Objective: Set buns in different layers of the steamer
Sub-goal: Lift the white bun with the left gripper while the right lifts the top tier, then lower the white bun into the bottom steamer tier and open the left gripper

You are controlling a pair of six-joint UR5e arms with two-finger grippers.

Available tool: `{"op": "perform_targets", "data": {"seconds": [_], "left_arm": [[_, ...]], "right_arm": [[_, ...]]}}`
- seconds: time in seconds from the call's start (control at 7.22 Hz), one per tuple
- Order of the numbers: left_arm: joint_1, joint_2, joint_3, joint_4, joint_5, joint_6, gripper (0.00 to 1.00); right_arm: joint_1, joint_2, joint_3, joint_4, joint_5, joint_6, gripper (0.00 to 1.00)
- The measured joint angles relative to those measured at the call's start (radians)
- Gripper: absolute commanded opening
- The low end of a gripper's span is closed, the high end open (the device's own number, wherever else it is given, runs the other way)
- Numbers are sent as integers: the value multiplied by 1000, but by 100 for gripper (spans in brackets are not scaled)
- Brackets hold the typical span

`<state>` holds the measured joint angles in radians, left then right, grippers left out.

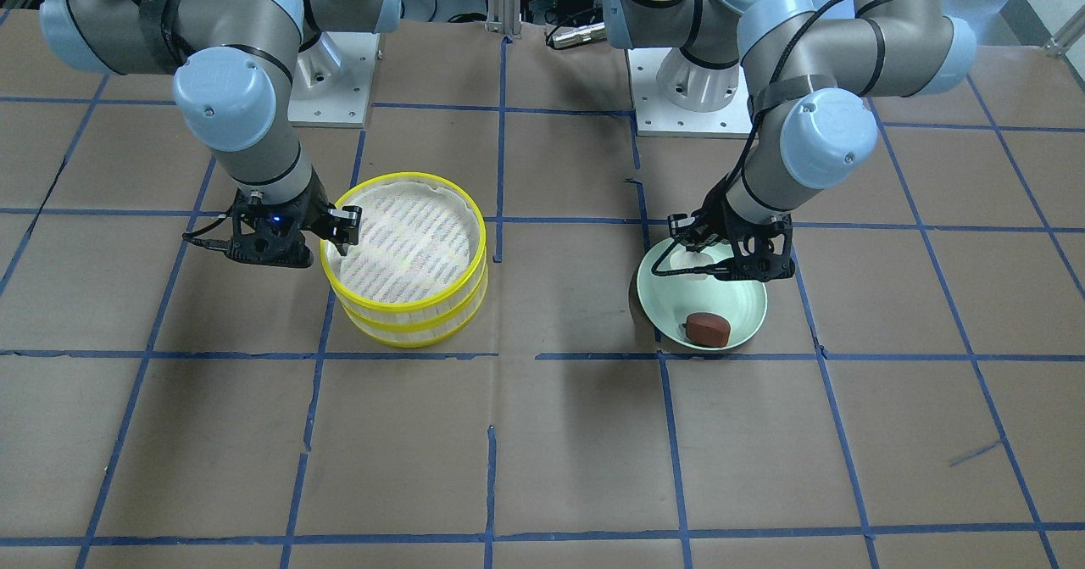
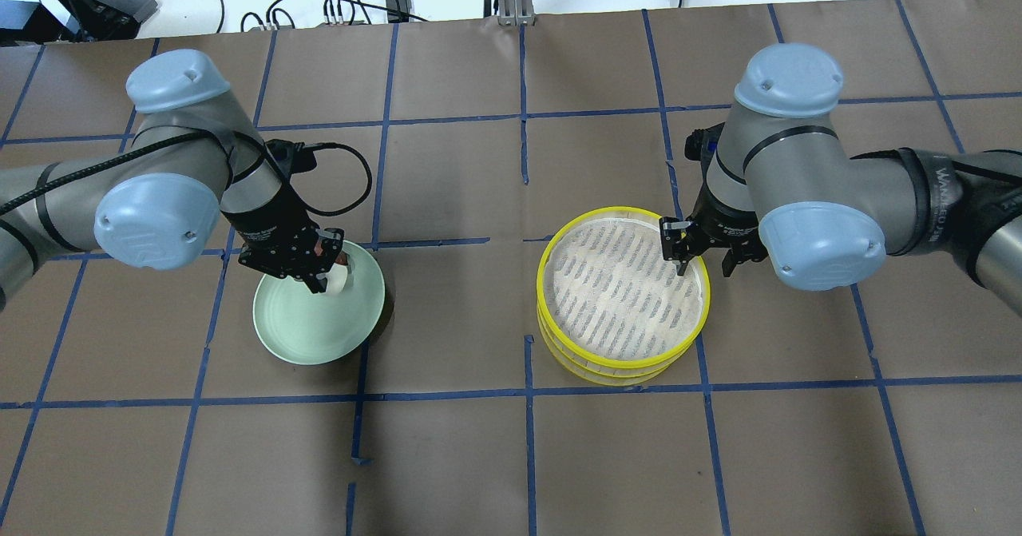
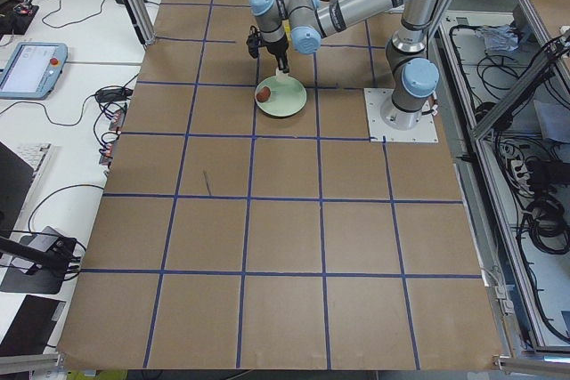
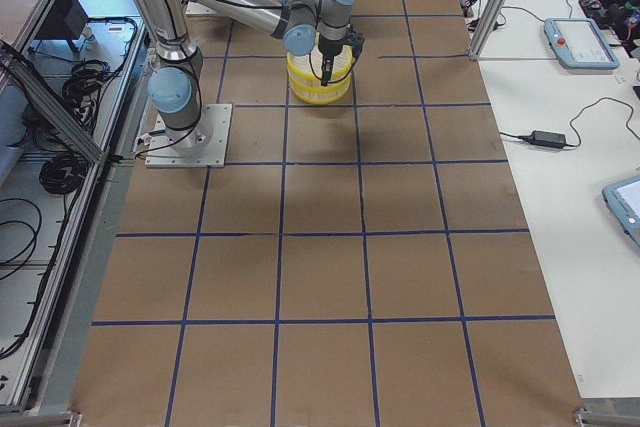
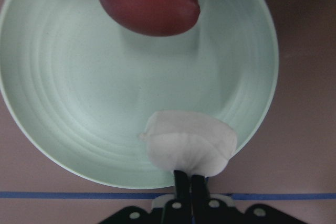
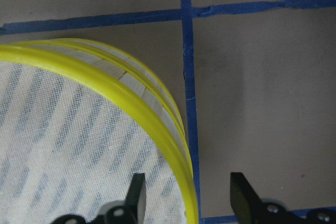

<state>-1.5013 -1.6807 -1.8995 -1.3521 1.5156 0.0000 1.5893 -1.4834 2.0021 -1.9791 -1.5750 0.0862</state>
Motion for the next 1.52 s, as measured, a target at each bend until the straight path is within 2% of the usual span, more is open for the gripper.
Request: {"op": "perform_targets", "data": {"seconds": [0.28, 0.42, 1.25, 1.52], "left_arm": [[-88, 6, 96, -14, -23, -83, 10], [-112, 5, 125, -15, -38, -113, 10], [-183, -4, 142, 3, -85, -206, 10], [-217, -13, 142, 17, -93, -250, 10]], "right_arm": [[0, 0, 2, 2, 0, -4, 15], [2, 0, 3, 4, 0, -5, 10], [-10, -31, -13, 26, -56, -41, 10], [-96, -41, -53, 45, -57, -125, 10]]}}
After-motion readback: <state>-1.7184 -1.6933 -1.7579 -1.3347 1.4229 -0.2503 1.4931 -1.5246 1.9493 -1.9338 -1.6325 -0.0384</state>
